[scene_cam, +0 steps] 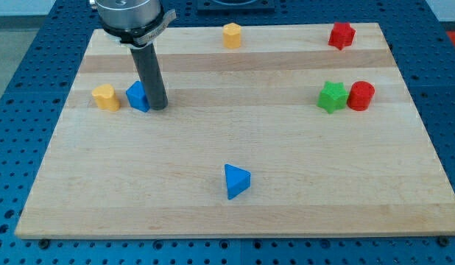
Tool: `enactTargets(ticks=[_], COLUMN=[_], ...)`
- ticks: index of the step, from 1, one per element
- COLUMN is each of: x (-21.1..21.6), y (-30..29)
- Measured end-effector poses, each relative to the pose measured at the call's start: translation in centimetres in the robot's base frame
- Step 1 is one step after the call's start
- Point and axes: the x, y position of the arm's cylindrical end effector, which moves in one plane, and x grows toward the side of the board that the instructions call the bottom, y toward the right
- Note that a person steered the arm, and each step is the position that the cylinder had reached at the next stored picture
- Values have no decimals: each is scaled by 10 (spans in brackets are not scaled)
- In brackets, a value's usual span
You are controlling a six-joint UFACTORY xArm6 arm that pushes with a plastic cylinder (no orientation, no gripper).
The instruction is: Place your arm at the top left corner
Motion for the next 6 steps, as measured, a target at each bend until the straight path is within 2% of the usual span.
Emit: enactTargets(ticks=[2,3,4,6], x=[-19,-46,-64,-103], y=[43,35,1,-103])
